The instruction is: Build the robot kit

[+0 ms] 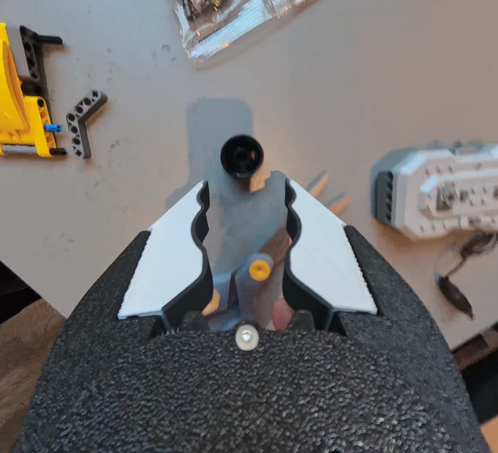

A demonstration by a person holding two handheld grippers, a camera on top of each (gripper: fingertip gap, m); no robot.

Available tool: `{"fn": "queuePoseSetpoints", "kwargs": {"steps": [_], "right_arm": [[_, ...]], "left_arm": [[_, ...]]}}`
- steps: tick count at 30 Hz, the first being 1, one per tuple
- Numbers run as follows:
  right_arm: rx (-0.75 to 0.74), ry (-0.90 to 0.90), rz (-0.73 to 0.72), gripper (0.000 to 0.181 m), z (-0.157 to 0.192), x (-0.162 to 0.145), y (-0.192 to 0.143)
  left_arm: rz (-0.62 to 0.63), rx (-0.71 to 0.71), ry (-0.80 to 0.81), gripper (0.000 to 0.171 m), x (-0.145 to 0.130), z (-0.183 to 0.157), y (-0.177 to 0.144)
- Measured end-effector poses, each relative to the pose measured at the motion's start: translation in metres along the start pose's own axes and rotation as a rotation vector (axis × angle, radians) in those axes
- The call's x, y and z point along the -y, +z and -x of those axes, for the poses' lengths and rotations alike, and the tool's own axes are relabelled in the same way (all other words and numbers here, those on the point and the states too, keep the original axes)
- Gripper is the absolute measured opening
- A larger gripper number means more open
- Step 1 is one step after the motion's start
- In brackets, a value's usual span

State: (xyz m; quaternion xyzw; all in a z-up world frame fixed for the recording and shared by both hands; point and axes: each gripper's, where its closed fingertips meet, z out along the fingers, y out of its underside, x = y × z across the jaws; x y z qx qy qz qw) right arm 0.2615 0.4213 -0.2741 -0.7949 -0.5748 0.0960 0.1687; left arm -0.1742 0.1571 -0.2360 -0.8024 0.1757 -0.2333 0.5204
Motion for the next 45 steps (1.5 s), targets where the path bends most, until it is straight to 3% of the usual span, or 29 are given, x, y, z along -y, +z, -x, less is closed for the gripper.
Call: {"fn": "queuePoseSetpoints", "kwargs": {"steps": [4,7,9,11,17,21,24,29,31,32,37,41,45], "right_arm": [[-0.111,0.228,-0.014,0.057,-0.008,-0.043,-0.036],[-0.117,0.463,0.001,0.098,0.004,-0.076,-0.043],[-0.107,0.525,0.011,0.104,0.018,-0.087,-0.039],[-0.146,0.513,0.104,0.093,0.026,-0.108,-0.029],[-0.145,0.48,0.086,0.086,0.028,-0.108,-0.028],[-0.132,0.528,-0.009,0.084,0.025,-0.099,-0.041],[-0.145,0.512,-0.068,0.048,0.029,-0.097,-0.067],[-0.15,0.531,0.063,0.062,0.038,-0.119,-0.054],[-0.167,0.519,0.146,0.053,0.038,-0.131,-0.04],[-0.138,0.537,0.106,0.038,0.039,-0.124,-0.037],[-0.13,0.56,0.039,0.033,0.035,-0.123,-0.038],[-0.316,0.451,0.035,0.024,0.025,-0.127,-0.058],[-0.53,0.223,0.176,0.024,0.02,-0.124,-0.07]], "left_arm": [[-0.003,0.002,0.008,0.033,0.0,0.0,0.0],[-0.002,-0.004,0.004,0.033,0.0,-0.001,0.0],[0.0,-0.004,0.003,0.033,0.0,-0.001,0.0],[0.0,-0.003,0.002,0.033,0.0,-0.001,0.0],[0.004,0.0,0.006,0.033,0.0,-0.001,0.001],[0.004,0.001,0.009,0.033,-0.001,-0.001,0.0],[0.002,0.005,0.013,0.033,-0.001,-0.001,0.0],[0.003,-0.001,0.009,0.033,-0.001,-0.001,0.0],[0.003,0.0,0.01,0.033,-0.001,-0.001,0.001],[0.004,0.001,0.01,0.033,-0.001,-0.001,0.001],[0.002,0.002,0.014,0.033,-0.001,-0.001,0.0],[0.002,0.0,0.012,0.033,-0.001,-0.001,0.0],[0.003,-0.006,0.008,0.033,0.0,-0.002,0.001]]}}
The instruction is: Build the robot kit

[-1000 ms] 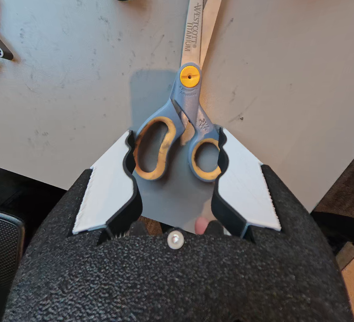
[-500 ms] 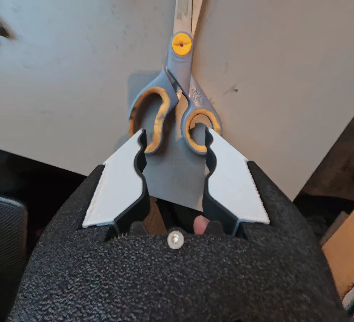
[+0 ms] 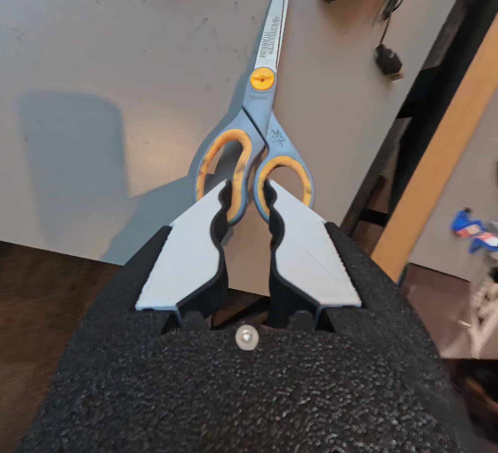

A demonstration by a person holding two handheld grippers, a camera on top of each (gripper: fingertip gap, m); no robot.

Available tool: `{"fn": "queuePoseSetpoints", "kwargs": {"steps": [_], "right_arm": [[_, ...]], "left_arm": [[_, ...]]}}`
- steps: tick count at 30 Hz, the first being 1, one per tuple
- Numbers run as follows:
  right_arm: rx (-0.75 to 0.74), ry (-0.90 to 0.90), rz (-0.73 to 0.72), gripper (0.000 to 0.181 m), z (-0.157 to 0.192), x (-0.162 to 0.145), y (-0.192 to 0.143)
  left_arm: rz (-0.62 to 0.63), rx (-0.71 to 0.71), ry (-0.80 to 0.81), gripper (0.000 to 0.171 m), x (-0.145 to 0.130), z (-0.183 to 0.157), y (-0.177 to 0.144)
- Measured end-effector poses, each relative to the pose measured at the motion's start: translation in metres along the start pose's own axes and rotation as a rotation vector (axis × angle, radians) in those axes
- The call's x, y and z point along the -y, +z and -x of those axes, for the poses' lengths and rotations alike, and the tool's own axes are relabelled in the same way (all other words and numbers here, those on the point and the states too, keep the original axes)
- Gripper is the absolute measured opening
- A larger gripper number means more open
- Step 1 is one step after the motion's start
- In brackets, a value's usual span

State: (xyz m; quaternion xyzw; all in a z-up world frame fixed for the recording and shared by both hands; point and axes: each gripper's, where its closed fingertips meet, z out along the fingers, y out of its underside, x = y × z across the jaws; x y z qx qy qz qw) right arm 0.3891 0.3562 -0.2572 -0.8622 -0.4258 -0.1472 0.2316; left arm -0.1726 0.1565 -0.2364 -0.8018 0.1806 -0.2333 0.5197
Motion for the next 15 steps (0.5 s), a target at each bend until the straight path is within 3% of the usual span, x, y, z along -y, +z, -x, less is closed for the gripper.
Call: {"fn": "queuePoseSetpoints", "kwargs": {"steps": [6,15], "right_arm": [[-0.141,-0.087,-0.074,0.024,-0.014,0.039,-0.021],[-0.192,-0.205,-0.109,0.021,-0.027,0.09,-0.053]], "left_arm": [[-0.001,0.005,0.007,0.033,0.0,0.0,0.0],[-0.002,0.004,0.007,0.032,0.0,0.0,0.0]]}}
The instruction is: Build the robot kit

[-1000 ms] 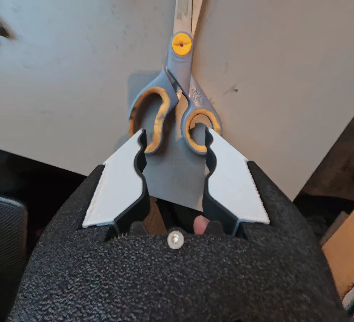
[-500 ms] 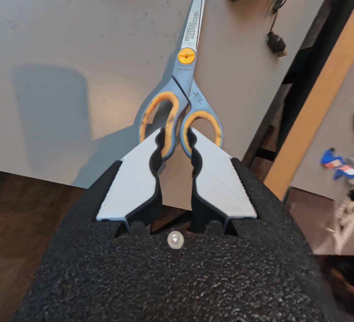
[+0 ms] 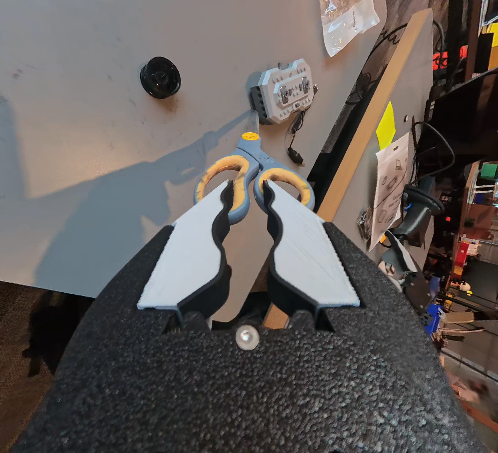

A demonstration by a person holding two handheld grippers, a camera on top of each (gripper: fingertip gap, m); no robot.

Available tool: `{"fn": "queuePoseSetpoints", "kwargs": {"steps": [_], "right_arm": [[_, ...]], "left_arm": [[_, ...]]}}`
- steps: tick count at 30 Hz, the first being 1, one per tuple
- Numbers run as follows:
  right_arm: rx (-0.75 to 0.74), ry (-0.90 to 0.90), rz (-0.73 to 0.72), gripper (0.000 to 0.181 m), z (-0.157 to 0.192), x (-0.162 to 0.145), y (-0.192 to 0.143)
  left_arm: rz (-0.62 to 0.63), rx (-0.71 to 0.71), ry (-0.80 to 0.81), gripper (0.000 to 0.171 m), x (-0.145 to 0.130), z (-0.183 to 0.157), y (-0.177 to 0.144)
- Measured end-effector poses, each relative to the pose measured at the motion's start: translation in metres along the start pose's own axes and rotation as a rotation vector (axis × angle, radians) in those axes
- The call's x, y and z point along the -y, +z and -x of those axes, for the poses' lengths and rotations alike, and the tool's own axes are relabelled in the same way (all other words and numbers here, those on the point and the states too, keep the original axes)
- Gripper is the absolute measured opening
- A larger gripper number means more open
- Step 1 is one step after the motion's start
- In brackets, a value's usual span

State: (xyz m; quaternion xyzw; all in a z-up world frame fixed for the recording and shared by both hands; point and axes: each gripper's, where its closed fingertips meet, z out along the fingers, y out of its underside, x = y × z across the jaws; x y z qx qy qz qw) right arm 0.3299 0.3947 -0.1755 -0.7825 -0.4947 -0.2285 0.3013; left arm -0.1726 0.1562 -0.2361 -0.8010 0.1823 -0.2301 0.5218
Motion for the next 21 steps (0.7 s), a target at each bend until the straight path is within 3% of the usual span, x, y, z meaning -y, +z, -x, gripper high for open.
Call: {"fn": "queuePoseSetpoints", "kwargs": {"steps": [5,7,8,12,14,15,19,21], "right_arm": [[0.12,0.055,-0.012,0.02,0.013,0.004,0.01],[0.189,0.131,0.018,0.018,0.026,-0.012,0.024],[0.245,0.179,0.02,0.0,0.037,-0.02,0.031],[0.346,0.358,0.058,0.0,0.062,-0.063,0.055],[0.37,0.449,0.021,0.0,0.06,-0.069,0.056],[0.385,0.487,-0.023,0.002,0.056,-0.065,0.052],[0.492,0.625,-0.203,0.055,0.037,-0.031,0.043],[0.511,0.597,-0.191,0.056,0.035,-0.024,0.055]], "left_arm": [[-0.003,-0.006,0.002,0.032,0.0,-0.001,0.0],[-0.003,-0.01,0.003,0.032,0.0,-0.001,0.0],[-0.004,-0.012,0.004,0.032,0.0,-0.002,-0.001],[-0.006,-0.016,0.005,0.032,0.001,-0.002,-0.001],[-0.004,-0.022,0.0,0.032,0.001,-0.002,-0.001],[-0.005,-0.022,-0.002,0.032,0.001,-0.002,-0.001],[-0.004,-0.016,0.0,0.032,0.001,-0.002,0.0],[-0.003,-0.014,-0.001,0.032,0.001,-0.001,0.0]]}}
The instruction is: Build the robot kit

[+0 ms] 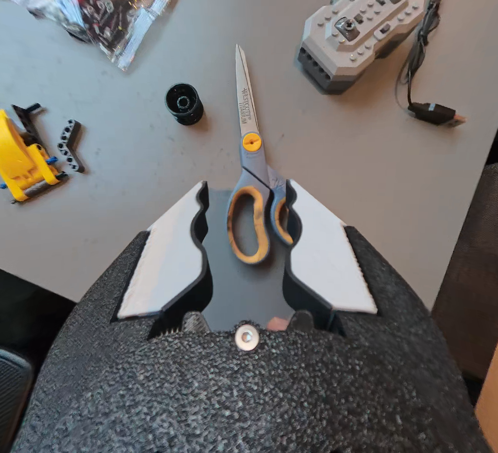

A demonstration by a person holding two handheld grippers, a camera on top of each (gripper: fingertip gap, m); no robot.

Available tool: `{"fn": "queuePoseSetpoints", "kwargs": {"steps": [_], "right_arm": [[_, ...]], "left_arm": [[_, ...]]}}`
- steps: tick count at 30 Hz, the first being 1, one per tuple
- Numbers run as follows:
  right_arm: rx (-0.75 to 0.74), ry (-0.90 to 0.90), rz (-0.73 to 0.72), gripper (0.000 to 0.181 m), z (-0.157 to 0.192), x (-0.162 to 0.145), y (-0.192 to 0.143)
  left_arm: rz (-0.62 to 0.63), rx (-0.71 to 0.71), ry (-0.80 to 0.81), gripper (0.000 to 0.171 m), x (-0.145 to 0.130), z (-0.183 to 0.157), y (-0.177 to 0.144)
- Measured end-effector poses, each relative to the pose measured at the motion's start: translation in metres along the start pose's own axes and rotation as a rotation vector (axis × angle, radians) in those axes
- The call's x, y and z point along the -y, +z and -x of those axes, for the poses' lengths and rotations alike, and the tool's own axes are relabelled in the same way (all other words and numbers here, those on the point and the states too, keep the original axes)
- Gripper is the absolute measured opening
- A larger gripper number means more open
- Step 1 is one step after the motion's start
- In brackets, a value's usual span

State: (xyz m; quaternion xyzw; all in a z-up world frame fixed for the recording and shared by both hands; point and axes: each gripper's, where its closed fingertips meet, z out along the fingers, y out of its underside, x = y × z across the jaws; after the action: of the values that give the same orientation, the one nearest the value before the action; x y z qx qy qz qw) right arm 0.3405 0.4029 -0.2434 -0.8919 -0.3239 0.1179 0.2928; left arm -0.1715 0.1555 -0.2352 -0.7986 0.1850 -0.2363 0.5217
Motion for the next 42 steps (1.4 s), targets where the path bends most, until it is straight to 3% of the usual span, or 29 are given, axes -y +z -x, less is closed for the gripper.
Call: {"fn": "queuePoseSetpoints", "kwargs": {"steps": [4,7,10,16,21,27,30,34,38,42], "right_arm": [[0.015,-0.085,0.109,0.054,-0.002,0.003,0.036],[0.038,-0.115,0.177,0.023,-0.003,-0.001,0.055],[0.072,-0.113,0.181,0.022,0.0,0.0,0.056],[-0.061,-0.178,0.115,0.022,-0.005,0.005,0.035],[-0.112,-0.193,0.01,0.022,-0.009,0.044,-0.001],[-0.15,-0.271,-0.052,0.022,-0.026,0.132,-0.008],[-0.154,-0.314,-0.029,0.022,-0.039,0.181,0.018],[-0.161,-0.346,0.074,0.022,-0.065,0.229,0.081],[-0.176,-0.296,0.2,0.022,-0.099,0.247,0.151],[-0.136,-0.155,0.265,0.022,-0.112,0.244,0.211]], "left_arm": [[0.001,0.006,-0.001,0.033,0.0,0.001,0.0],[0.0,0.013,0.002,0.033,0.0,0.001,0.0],[-0.001,0.012,0.004,0.032,0.0,0.001,0.0],[0.0,0.004,-0.003,0.032,0.0,0.001,0.0],[0.001,0.0,-0.005,0.032,0.0,0.0,0.0],[0.003,0.001,-0.007,0.032,0.0,0.001,0.0],[0.002,0.0,-0.009,0.032,0.0,0.001,0.0],[-0.001,-0.002,-0.006,0.032,0.0,0.0,0.0],[-0.015,0.003,0.015,0.031,0.001,-0.001,-0.001],[-0.012,-0.01,-0.003,0.031,0.001,-0.001,-0.001]]}}
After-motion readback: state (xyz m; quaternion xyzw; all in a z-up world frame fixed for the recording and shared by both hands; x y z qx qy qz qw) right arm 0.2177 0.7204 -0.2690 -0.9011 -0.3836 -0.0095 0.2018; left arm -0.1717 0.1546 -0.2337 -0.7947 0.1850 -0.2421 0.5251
